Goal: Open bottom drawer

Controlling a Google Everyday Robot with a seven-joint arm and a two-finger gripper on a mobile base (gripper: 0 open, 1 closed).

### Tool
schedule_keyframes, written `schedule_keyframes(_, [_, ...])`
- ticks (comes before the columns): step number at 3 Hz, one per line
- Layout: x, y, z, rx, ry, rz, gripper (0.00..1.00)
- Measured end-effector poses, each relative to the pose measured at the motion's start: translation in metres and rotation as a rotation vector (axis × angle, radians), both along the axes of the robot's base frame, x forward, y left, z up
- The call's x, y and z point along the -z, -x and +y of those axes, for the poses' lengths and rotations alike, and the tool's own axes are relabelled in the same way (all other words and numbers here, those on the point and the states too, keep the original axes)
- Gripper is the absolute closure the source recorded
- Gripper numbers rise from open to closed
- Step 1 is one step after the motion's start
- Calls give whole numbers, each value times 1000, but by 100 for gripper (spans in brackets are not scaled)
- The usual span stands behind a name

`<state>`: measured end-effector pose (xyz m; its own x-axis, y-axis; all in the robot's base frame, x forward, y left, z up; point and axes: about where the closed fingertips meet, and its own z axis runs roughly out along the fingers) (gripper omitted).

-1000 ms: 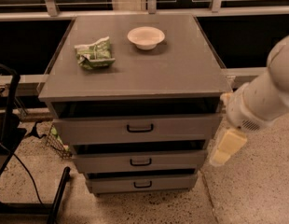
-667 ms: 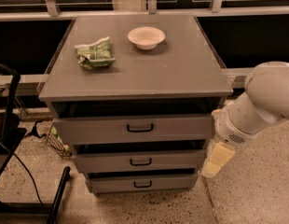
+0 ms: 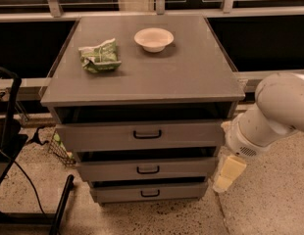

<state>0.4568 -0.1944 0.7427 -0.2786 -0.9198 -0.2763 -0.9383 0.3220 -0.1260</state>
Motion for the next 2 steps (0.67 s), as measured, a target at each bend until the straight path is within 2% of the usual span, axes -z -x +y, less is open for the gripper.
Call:
schedule_keyframes(1, [41,10,-2,-20,-19,34,0])
schedule_keyframes(2, [108,21,-6,-37,-74,40,0])
